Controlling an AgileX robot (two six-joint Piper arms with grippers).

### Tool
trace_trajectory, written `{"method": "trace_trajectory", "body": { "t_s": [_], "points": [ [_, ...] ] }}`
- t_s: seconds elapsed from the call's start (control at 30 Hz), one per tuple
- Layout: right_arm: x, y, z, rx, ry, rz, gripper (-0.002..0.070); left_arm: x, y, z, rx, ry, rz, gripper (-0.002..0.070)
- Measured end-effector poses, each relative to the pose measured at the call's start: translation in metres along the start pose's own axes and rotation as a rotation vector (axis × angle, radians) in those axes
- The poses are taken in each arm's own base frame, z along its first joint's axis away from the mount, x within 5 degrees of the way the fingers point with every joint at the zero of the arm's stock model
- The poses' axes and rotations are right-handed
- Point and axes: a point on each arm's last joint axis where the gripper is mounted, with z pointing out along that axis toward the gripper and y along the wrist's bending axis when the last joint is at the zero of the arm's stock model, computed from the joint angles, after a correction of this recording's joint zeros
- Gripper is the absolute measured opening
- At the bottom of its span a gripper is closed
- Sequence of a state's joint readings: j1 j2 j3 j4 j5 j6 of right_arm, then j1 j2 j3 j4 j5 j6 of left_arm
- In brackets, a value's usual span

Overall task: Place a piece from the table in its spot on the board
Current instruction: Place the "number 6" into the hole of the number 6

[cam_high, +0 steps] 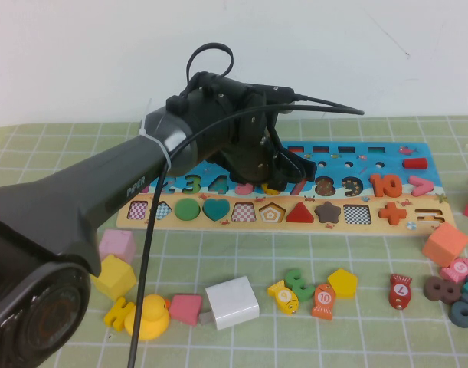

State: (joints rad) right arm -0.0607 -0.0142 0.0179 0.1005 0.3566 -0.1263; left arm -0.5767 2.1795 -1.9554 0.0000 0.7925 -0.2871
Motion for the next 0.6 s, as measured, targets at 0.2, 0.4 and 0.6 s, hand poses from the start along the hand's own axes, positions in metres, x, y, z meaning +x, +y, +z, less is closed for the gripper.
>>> {"method": "trace_trajectory", "body": {
  "t_s": [0.2, 0.4, 0.6],
  "points": [
    [0.0000, 0.0000, 0.0000, 0.000, 0.000, 0.000, -0.0003, 0.0008, 0.0002, 0.0030, -0.002, 0.008, 0.003, 0.0259],
    [0.0000, 0.0000, 0.0000, 0.000, 0.000, 0.000, -0.0003, 0.0007, 0.0002, 0.0028, -0.004, 0.014, 0.023, 0.0259],
    [0.0000, 0.0000, 0.0000, 0.000, 0.000, 0.000, -0.0003, 0.0010, -0.0001, 0.0028, -0.001, 0.017, 0.041, 0.0259]
  ]
}}
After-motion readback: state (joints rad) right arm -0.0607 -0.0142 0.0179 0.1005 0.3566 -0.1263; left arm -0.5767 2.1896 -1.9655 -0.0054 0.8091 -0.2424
